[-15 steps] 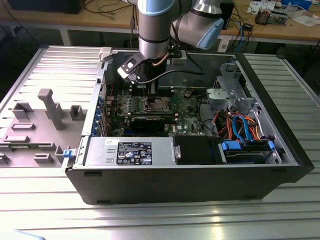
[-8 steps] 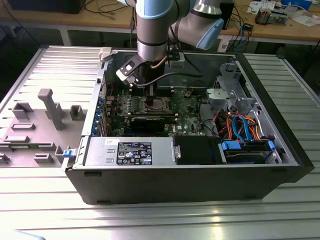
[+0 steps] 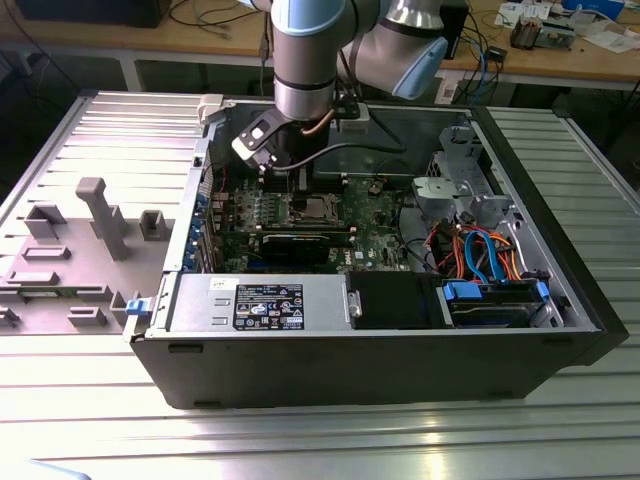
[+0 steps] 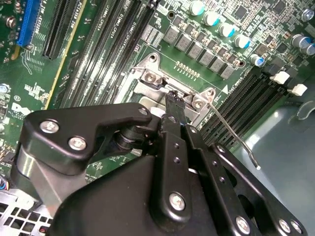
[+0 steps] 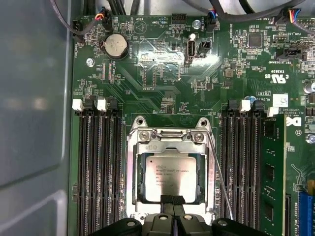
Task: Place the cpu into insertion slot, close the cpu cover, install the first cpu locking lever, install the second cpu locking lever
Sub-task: 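Close the cpu cover, then install the first cpu locking lever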
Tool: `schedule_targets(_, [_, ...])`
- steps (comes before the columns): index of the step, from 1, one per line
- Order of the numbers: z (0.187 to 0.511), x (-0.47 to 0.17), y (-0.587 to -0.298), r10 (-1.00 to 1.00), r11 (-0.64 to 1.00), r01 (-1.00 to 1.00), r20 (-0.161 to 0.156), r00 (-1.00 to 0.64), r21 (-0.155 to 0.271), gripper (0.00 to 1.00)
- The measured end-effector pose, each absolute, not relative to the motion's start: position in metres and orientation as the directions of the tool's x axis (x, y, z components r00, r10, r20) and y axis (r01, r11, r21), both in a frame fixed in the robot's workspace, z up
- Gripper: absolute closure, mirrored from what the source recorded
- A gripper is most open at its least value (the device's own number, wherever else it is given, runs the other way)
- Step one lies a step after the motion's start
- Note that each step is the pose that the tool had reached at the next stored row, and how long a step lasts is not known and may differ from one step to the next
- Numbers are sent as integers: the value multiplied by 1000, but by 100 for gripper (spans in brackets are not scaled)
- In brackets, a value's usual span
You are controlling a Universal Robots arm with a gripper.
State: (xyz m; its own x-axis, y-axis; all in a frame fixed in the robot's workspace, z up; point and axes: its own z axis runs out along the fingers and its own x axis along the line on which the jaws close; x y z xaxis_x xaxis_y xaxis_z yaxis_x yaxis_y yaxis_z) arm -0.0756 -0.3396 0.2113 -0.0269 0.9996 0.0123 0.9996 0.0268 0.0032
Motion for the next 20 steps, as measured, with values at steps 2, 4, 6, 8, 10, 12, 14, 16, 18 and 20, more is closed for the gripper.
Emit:
schedule_targets(2, [209, -77, -340, 1000, 27, 1000, 12, -27, 3, 89])
schedule_targets(4, [213, -68, -340, 1000, 27, 1000, 12, -27, 3, 89])
schedule_targets(6, [213, -55, -340, 1000, 27, 1000, 12, -27, 3, 89])
schedule_targets(8, [213, -54, -340, 1000, 27, 1000, 12, -27, 3, 89])
schedule_targets(10, [213, -54, -340, 1000, 27, 1000, 12, -27, 3, 89])
schedule_targets(12, [213, -54, -340, 1000, 27, 1000, 12, -27, 3, 89])
schedule_targets(14, [213, -54, -340, 1000, 27, 1000, 12, -27, 3, 89])
schedule_targets(16, [213, -54, -340, 1000, 27, 1000, 12, -27, 3, 89])
schedule_targets(18, [213, -54, -340, 1000, 27, 1000, 12, -27, 3, 89])
schedule_targets(20, [214, -54, -340, 1000, 27, 1000, 12, -27, 3, 89])
